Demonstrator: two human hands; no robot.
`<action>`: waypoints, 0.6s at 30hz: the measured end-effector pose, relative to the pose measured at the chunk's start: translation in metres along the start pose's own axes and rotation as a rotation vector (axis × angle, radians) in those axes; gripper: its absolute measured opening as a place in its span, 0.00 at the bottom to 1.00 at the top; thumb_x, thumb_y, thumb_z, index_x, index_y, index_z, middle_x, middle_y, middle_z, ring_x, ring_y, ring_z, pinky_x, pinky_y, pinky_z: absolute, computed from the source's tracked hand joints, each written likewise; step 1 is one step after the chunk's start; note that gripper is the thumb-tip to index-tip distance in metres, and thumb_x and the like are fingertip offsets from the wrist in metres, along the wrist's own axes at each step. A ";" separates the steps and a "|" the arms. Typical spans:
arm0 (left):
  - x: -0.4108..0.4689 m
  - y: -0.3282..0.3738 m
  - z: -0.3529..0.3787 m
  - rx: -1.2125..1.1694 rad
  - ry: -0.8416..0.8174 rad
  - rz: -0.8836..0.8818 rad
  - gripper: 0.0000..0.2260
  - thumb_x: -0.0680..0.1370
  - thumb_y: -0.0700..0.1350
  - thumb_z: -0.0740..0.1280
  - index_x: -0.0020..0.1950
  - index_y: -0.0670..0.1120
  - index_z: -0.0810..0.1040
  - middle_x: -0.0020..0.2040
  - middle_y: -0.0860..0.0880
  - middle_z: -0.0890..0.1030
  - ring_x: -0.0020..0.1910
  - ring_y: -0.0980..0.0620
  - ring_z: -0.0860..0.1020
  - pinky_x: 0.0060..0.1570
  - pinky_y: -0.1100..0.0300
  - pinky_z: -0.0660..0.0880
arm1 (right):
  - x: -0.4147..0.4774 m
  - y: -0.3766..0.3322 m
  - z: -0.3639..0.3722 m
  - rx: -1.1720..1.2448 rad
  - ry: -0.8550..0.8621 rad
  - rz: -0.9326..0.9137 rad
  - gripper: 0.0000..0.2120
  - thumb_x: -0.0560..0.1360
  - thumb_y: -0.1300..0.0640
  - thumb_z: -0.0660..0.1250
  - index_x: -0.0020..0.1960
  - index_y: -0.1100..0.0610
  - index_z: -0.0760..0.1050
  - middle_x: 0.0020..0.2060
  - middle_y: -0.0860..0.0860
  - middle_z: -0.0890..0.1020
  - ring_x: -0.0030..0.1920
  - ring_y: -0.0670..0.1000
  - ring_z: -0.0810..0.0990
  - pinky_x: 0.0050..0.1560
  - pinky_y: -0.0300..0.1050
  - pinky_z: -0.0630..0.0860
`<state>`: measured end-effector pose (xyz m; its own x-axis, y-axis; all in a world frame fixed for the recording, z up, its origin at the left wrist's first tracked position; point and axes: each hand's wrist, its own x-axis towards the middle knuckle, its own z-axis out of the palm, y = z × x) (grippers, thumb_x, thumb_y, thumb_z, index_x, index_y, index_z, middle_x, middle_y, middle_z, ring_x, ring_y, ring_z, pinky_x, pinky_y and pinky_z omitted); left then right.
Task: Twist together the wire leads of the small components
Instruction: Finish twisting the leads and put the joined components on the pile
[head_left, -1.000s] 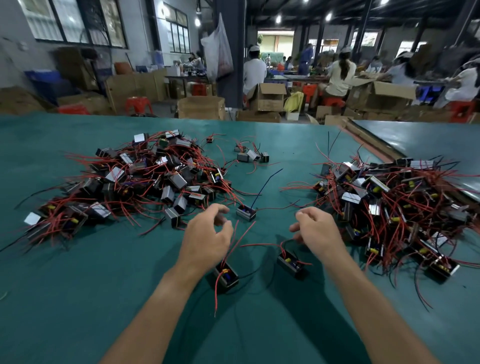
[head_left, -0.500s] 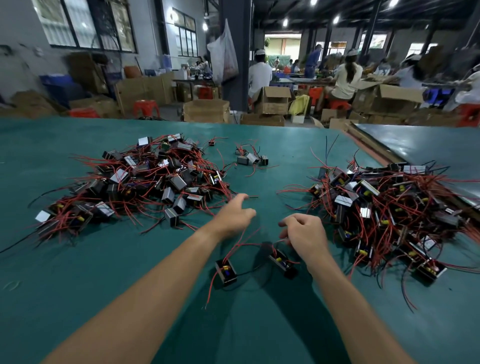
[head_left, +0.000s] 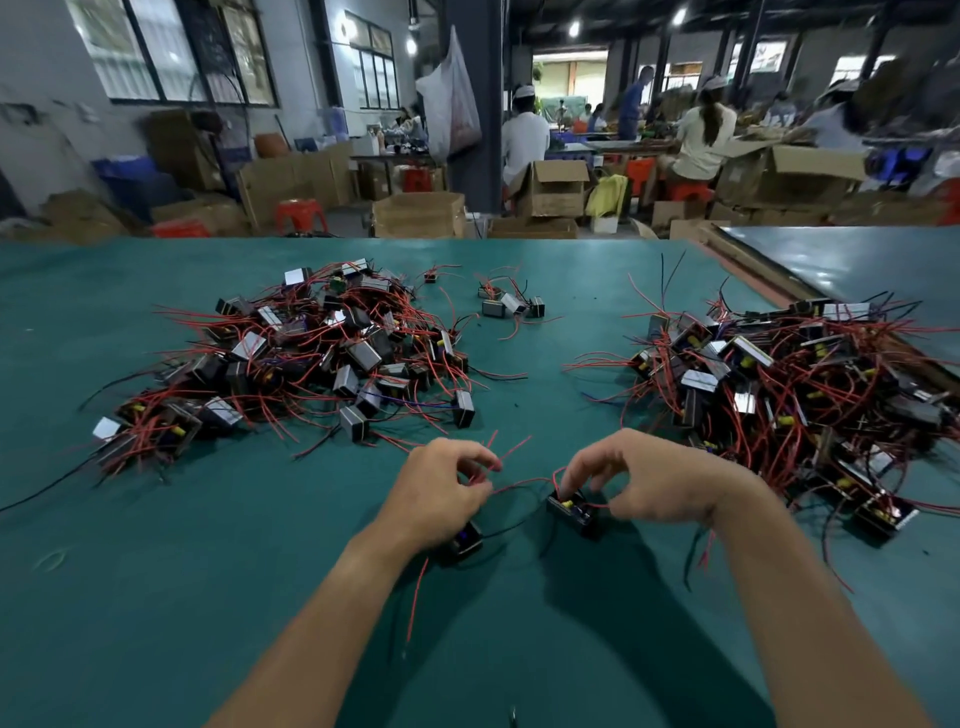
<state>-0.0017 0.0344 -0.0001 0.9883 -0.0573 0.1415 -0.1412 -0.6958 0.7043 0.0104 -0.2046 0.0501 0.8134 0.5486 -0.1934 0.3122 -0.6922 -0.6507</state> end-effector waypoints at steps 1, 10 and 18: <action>0.001 -0.004 -0.005 -0.029 -0.014 -0.015 0.08 0.71 0.39 0.73 0.45 0.53 0.85 0.34 0.56 0.81 0.30 0.64 0.74 0.40 0.66 0.72 | 0.001 -0.001 0.002 0.004 -0.004 -0.001 0.16 0.66 0.67 0.68 0.46 0.50 0.84 0.43 0.42 0.86 0.41 0.42 0.80 0.46 0.36 0.78; 0.000 -0.005 -0.031 -0.009 0.351 -0.058 0.17 0.69 0.46 0.76 0.56 0.55 0.78 0.45 0.58 0.81 0.31 0.60 0.77 0.38 0.57 0.77 | 0.017 0.006 0.010 0.039 0.369 0.002 0.08 0.72 0.50 0.74 0.34 0.49 0.84 0.24 0.43 0.78 0.24 0.40 0.69 0.29 0.33 0.66; -0.010 0.014 -0.035 -0.076 -0.072 0.062 0.08 0.74 0.37 0.71 0.48 0.50 0.83 0.40 0.52 0.85 0.39 0.53 0.82 0.45 0.57 0.80 | 0.021 0.004 0.015 0.086 0.401 0.003 0.07 0.69 0.54 0.77 0.35 0.49 0.82 0.28 0.47 0.82 0.27 0.43 0.74 0.32 0.40 0.73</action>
<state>-0.0152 0.0504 0.0327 0.9787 -0.1523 0.1380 -0.2038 -0.6330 0.7468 0.0220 -0.1888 0.0323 0.9464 0.3086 0.0949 0.2810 -0.6423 -0.7131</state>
